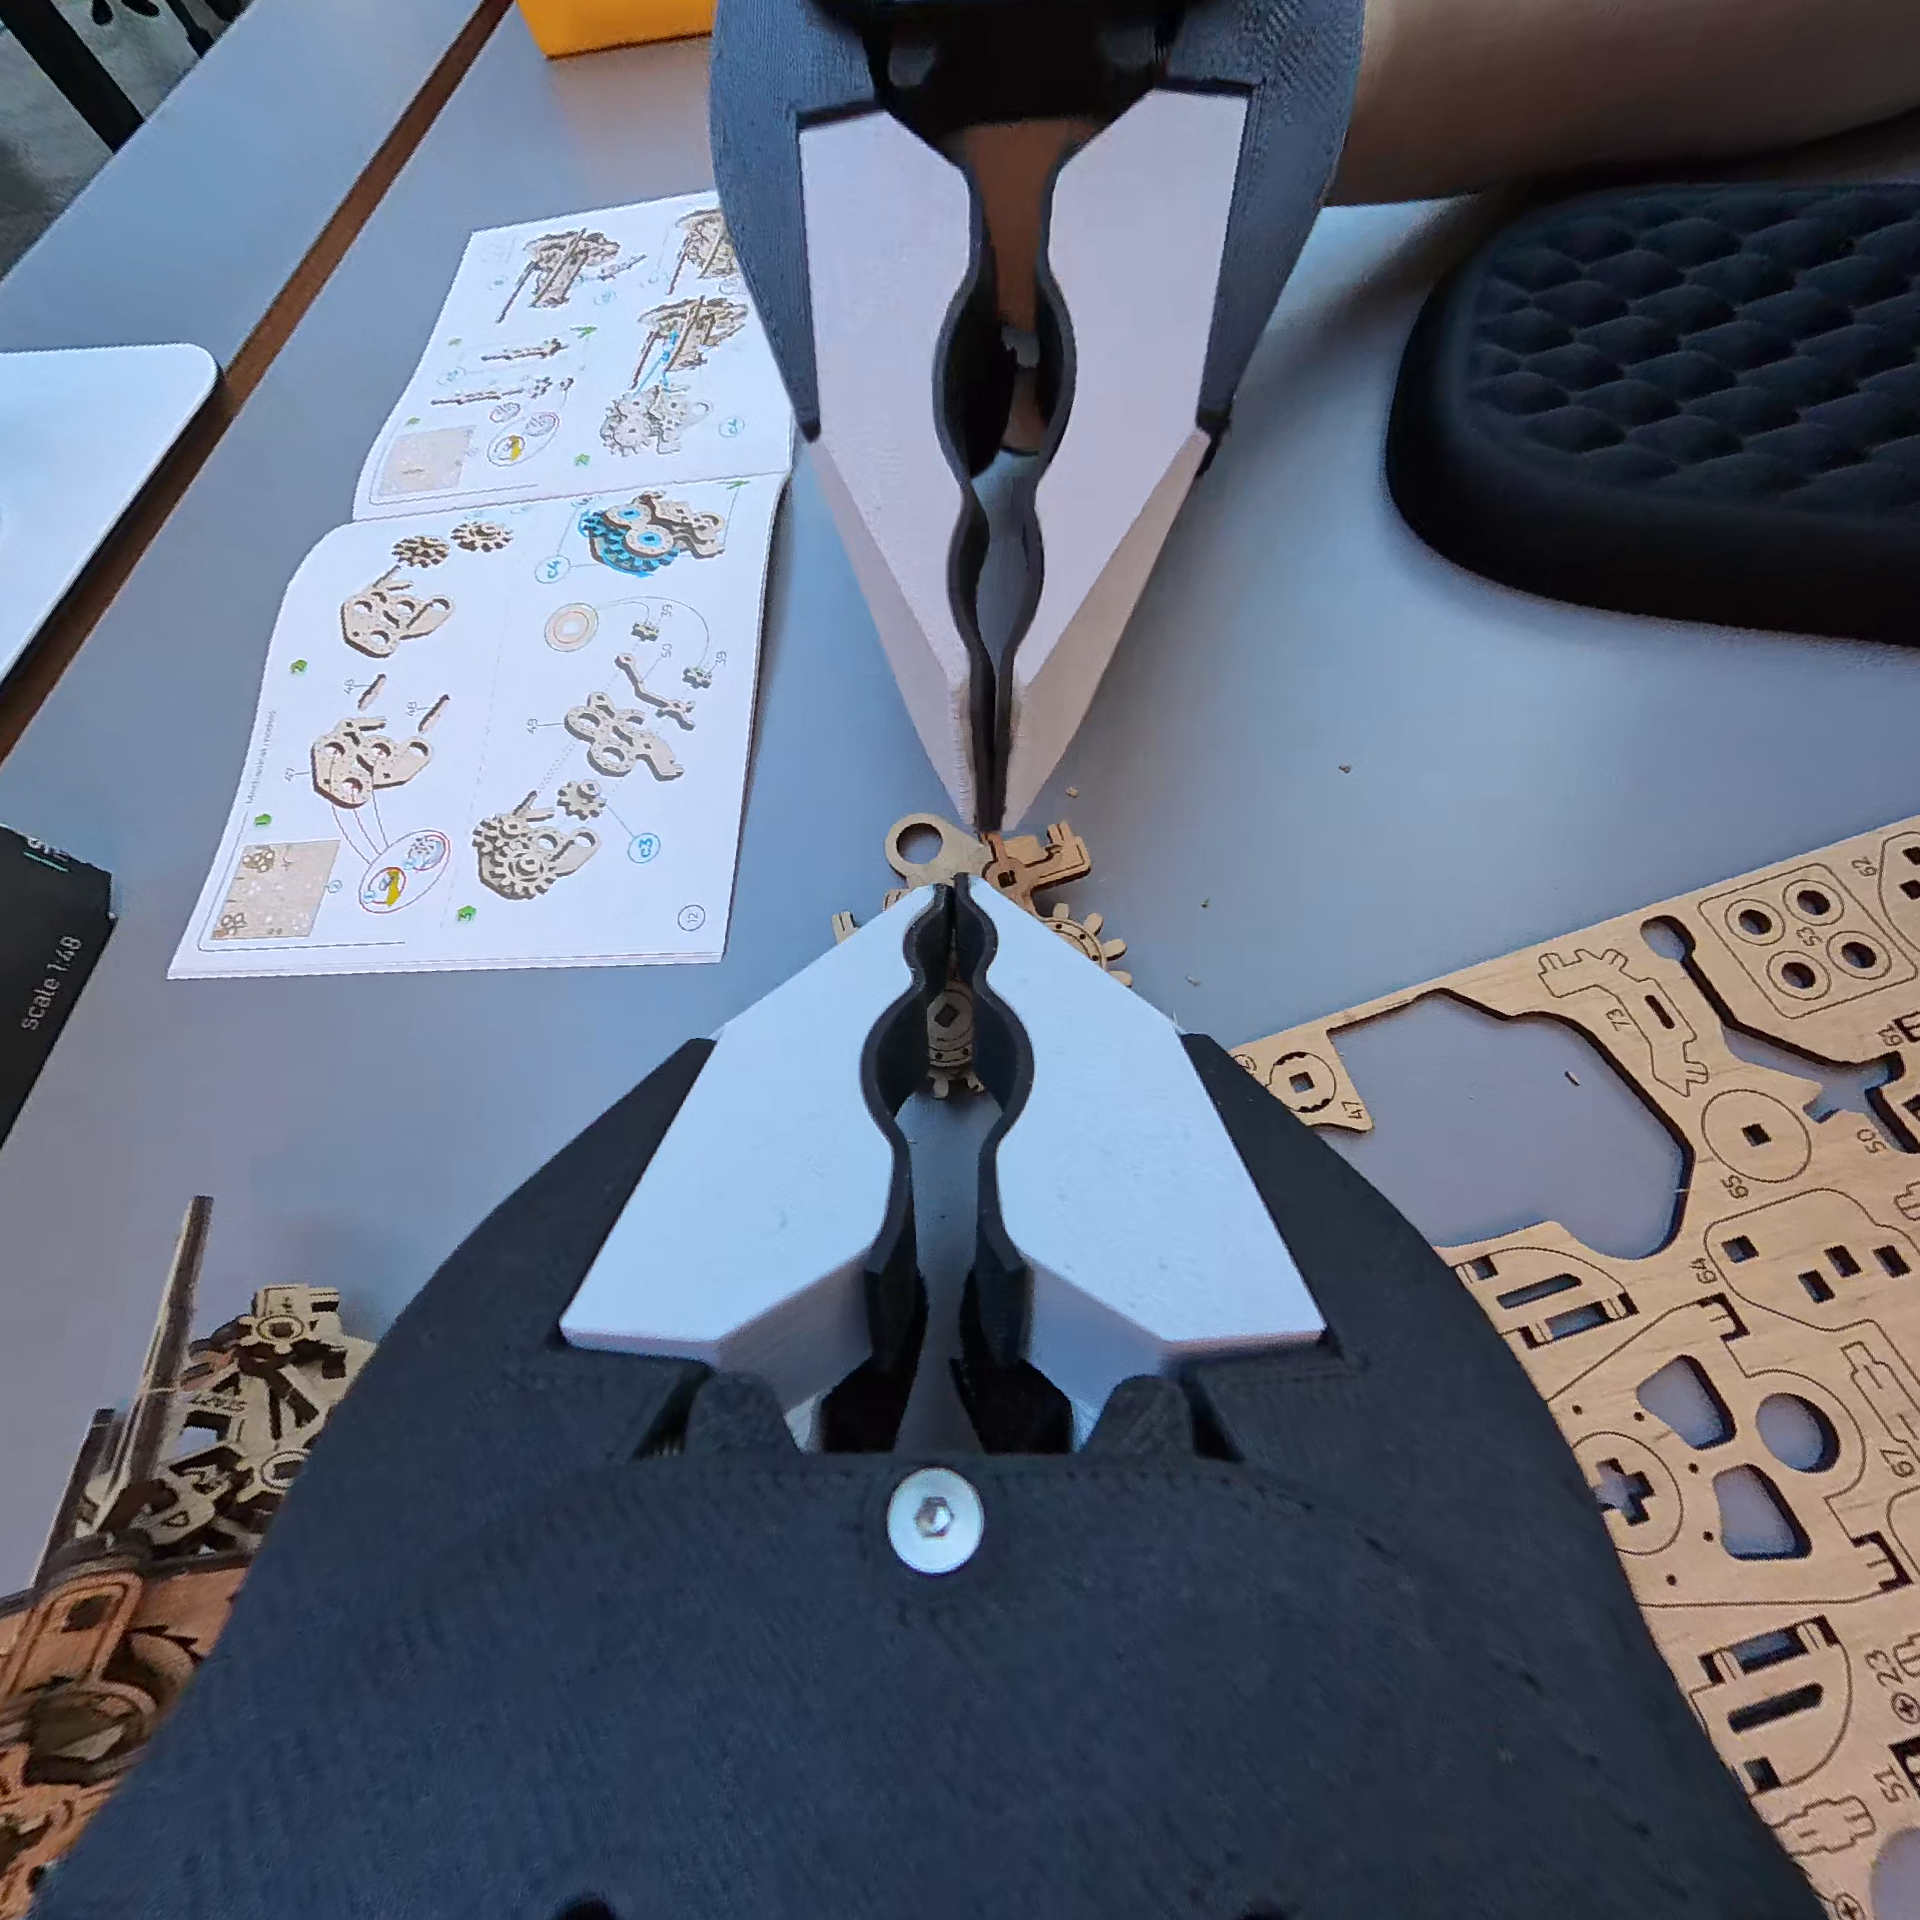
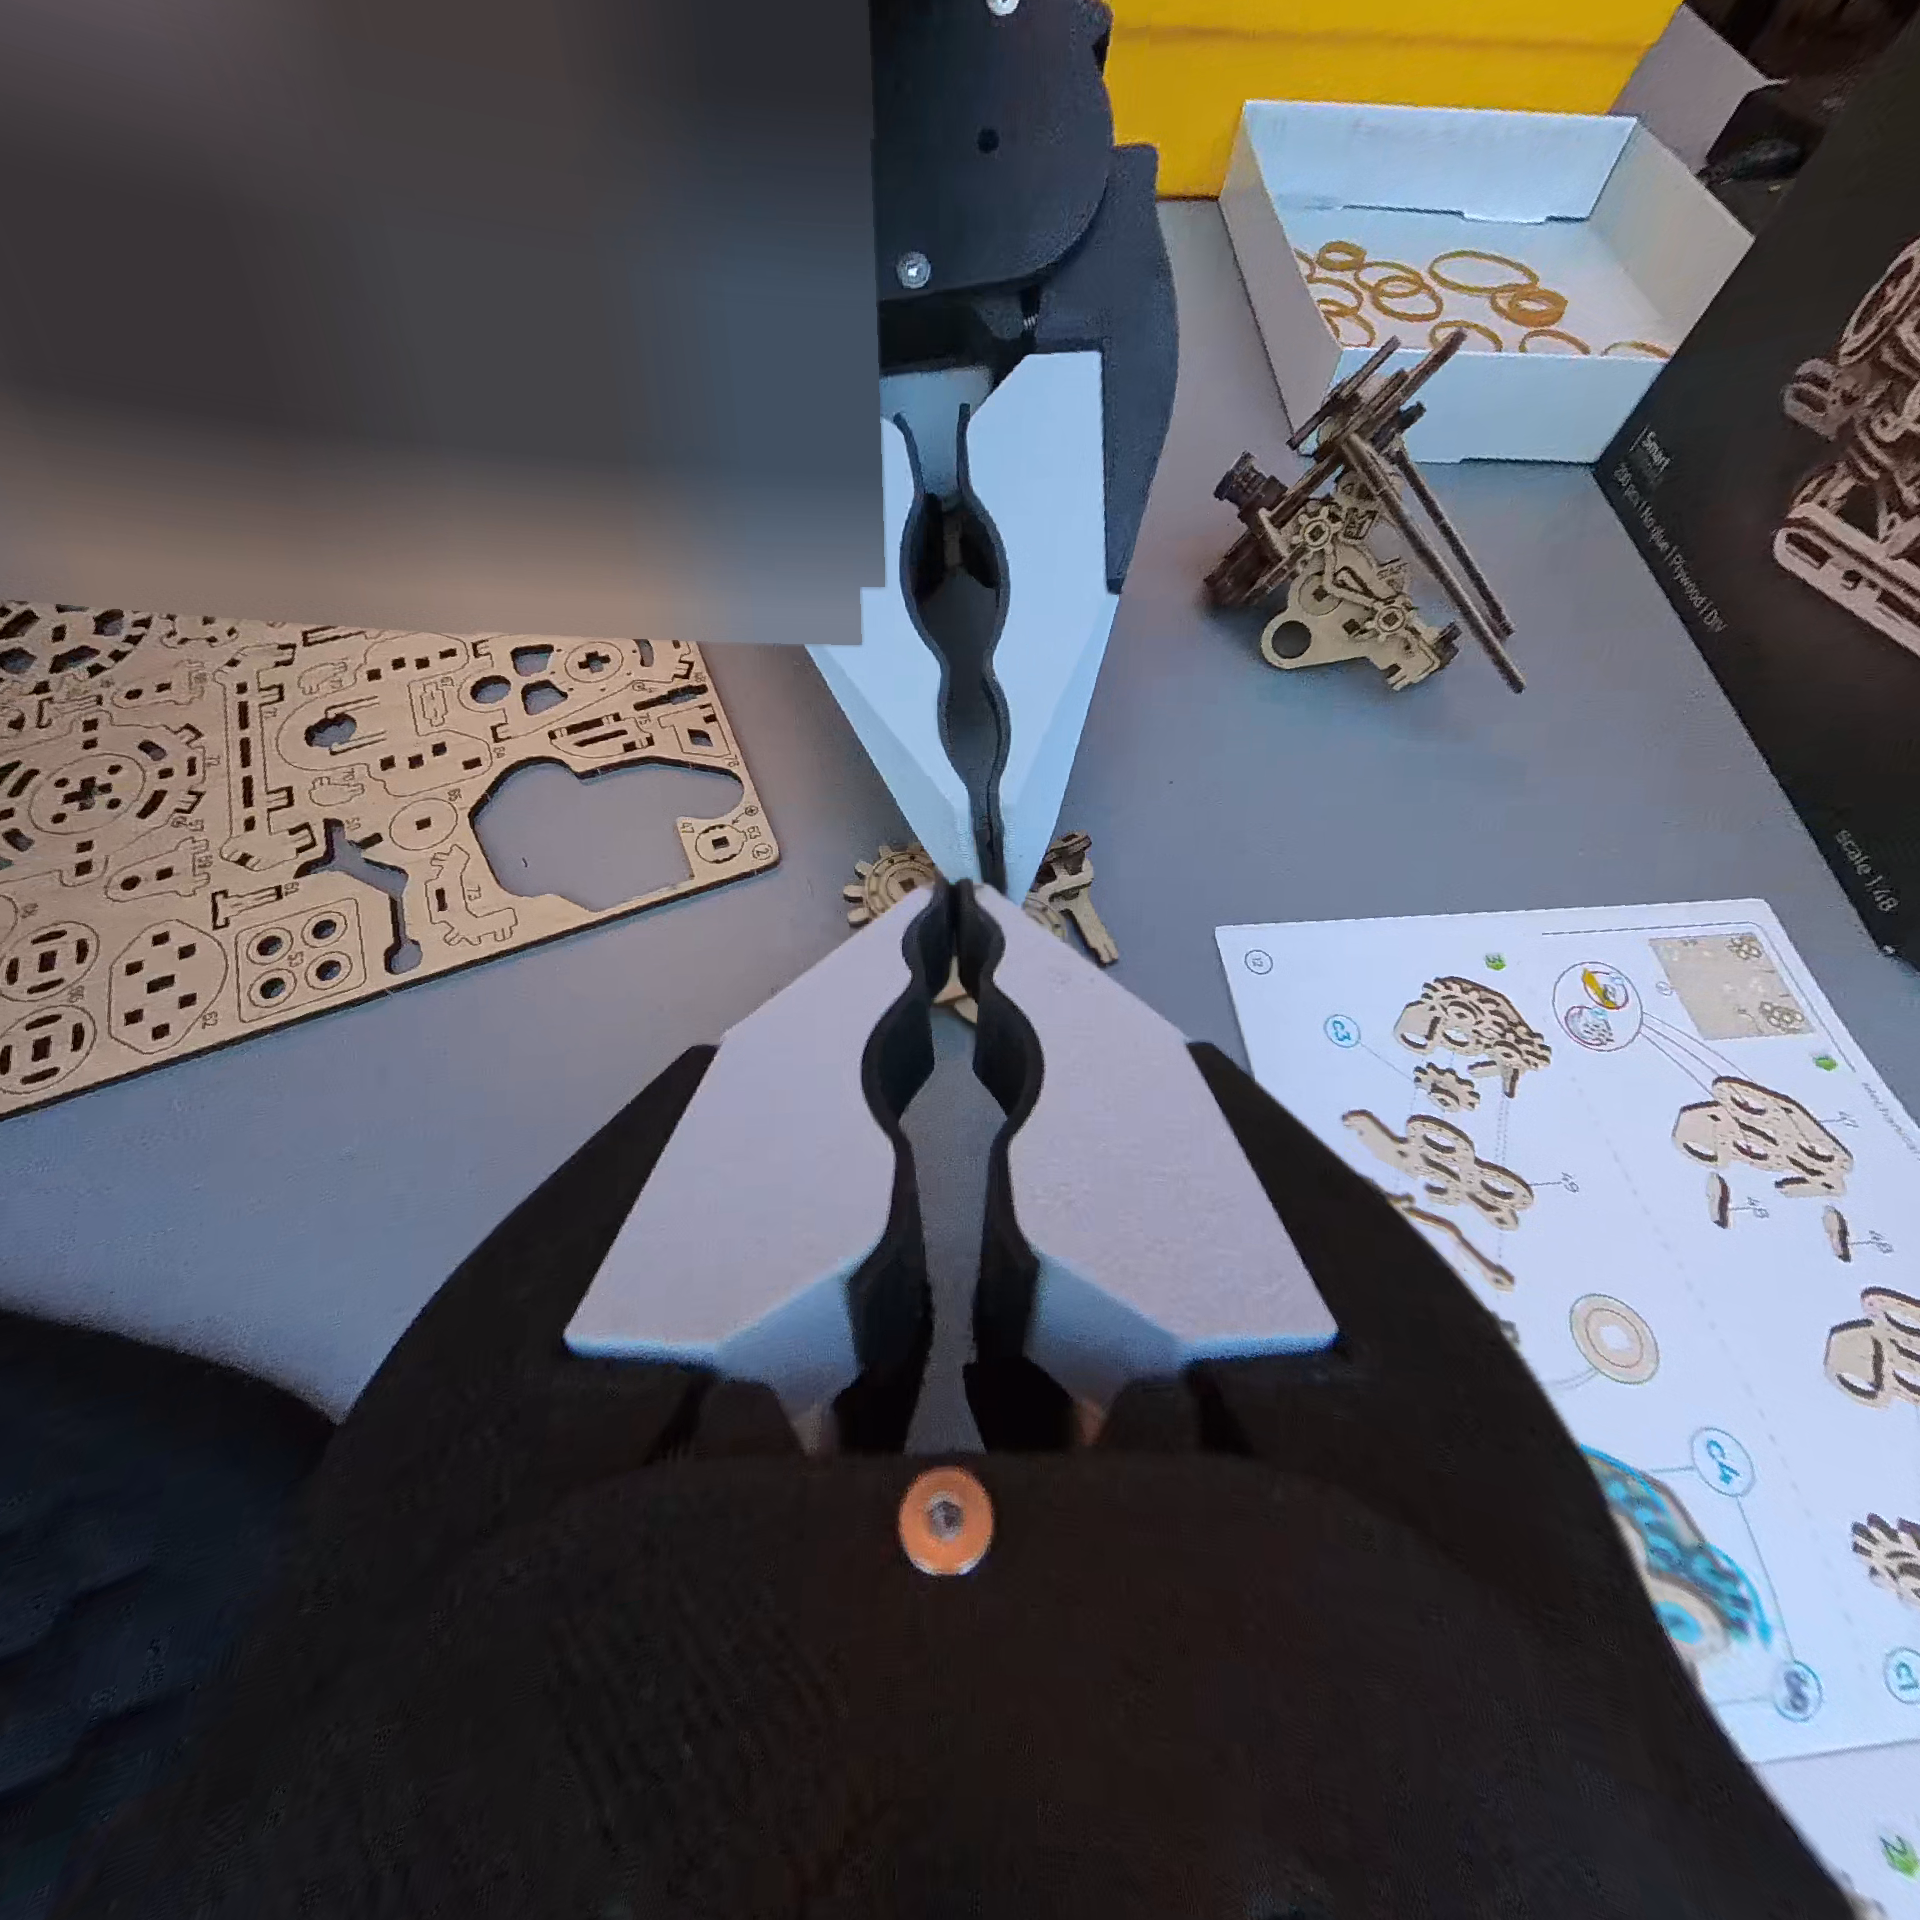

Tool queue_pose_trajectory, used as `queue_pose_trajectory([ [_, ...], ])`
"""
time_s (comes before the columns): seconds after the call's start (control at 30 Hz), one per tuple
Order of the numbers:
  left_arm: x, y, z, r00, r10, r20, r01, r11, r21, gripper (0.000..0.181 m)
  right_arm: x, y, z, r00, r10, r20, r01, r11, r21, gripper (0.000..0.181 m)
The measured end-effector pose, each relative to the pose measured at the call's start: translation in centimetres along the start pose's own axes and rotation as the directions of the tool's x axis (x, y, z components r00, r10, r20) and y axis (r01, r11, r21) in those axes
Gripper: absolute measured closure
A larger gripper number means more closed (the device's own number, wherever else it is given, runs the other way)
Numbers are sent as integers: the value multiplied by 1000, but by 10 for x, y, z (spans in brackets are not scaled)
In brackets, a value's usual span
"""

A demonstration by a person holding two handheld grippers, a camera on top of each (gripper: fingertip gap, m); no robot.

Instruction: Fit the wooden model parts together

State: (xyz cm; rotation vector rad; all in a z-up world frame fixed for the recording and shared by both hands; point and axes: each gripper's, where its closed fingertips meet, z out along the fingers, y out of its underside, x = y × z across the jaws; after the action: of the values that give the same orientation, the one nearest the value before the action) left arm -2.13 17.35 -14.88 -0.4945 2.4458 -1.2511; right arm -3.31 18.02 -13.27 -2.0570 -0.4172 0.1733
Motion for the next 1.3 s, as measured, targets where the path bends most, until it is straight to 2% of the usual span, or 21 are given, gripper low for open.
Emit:
queue_pose_trajectory([
  [0.1,0,0,0,1000,-6,-5,6,1000,1,181,-1,-11,-3,999,-46,-29,47,999,17,181],
  [0.17,-1,-1,-1,1000,-14,-1,14,1000,6,181,3,-7,-2,998,-46,-46,47,999,4,181],
  [0.37,-15,-16,-19,995,-92,29,88,990,113,181,10,-16,-12,995,70,-65,-65,996,63,178],
  [0.43,-27,-16,-31,991,-103,82,92,987,135,181,6,-14,-13,997,35,-73,-33,999,28,168],
  [0.57,-38,-9,-42,986,-105,133,90,990,113,181,-1,2,-5,983,-145,-108,132,984,-120,170],
  [0.63,-37,-6,-41,987,-100,128,88,992,93,181,-1,7,-2,983,-159,-90,145,979,-140,172],
  [0.73,-31,5,-33,991,-85,108,83,996,23,176,1,3,-4,992,-114,-62,108,990,-90,171],
  [0.83,-28,14,-26,993,-53,109,57,998,-40,172,5,5,-4,998,58,-17,-59,996,-66,168],
  [0.97,-23,19,-18,994,5,113,4,996,-85,170,21,-6,-6,974,223,-37,-223,975,6,172],
  [1.03,-22,21,-17,994,7,107,3,996,-94,171,27,-8,-3,953,300,-45,-301,954,-15,174],
  [1.1,-23,20,-17,994,-4,105,13,996,-85,171,27,-3,2,951,304,-45,-307,948,-80,173],
  [1.2,-23,18,-19,995,-14,103,21,997,-69,172,8,5,5,967,254,-9,-252,954,-160,161],
  [1.3,-22,14,-20,995,-25,93,29,999,-43,172,2,4,1,975,218,-49,-223,964,-148,162],
])
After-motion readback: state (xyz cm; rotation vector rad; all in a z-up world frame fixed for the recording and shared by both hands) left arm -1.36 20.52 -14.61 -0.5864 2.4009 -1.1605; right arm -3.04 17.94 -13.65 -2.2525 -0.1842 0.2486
